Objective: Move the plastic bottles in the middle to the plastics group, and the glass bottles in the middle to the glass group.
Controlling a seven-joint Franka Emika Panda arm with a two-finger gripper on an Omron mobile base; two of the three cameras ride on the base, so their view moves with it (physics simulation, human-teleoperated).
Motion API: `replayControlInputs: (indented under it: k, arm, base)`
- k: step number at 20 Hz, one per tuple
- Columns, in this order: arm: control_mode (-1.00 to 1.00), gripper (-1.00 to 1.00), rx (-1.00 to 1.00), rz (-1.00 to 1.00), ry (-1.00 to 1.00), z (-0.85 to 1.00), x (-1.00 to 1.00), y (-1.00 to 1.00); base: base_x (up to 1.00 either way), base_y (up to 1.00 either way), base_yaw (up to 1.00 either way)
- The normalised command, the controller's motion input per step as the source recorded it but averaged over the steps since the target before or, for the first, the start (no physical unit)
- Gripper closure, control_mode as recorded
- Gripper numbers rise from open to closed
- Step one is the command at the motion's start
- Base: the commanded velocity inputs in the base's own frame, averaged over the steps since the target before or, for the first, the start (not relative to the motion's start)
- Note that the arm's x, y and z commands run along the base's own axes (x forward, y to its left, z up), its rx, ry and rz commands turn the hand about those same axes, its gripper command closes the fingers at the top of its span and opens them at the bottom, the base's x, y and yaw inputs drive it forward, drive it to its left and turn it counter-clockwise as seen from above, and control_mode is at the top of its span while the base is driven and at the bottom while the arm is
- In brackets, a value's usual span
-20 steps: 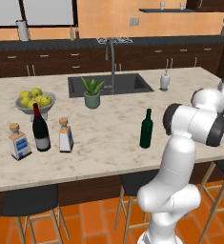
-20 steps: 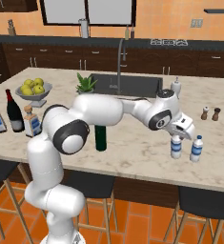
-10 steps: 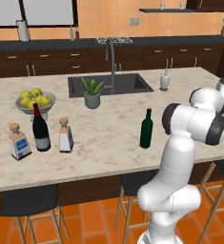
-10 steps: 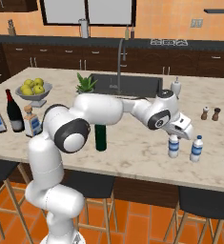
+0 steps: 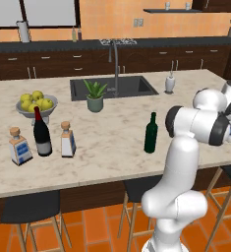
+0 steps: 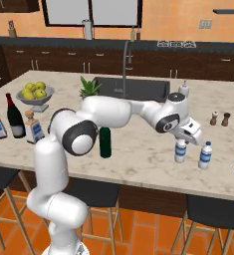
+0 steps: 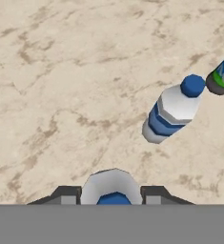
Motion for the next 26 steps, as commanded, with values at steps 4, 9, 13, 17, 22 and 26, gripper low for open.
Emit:
replayControlInputs:
  k: [4,9,13,17,22,26]
  arm:
    - [-1.0,1.0,-0.01,0.0,0.0,-0.12,0.0,-0.1]
    - [-1.0,1.0,-0.06,0.0,0.0,-0.35,0.0,0.0]
    - [-1.0,1.0,-0.09,0.0,0.0,-0.28,0.0,0.0]
    - [-1.0,1.0,-0.02,0.0,0.0,-0.24,0.0,0.0]
    - [-1.0,1.0,0.0,0.0,-0.03,-0.31,0.0,0.0]
    - [-1.0,1.0,0.0,0.0,0.0,-0.01,0.06,-0.03]
  base:
    - [0.0,0.0,0.0]
    - [0.0,0.0,0.0]
    - [0.0,0.0,0.0]
    - [0.0,0.0,0.0]
    - [0.0,0.0,0.0]
    - [0.0,0.0,0.0]
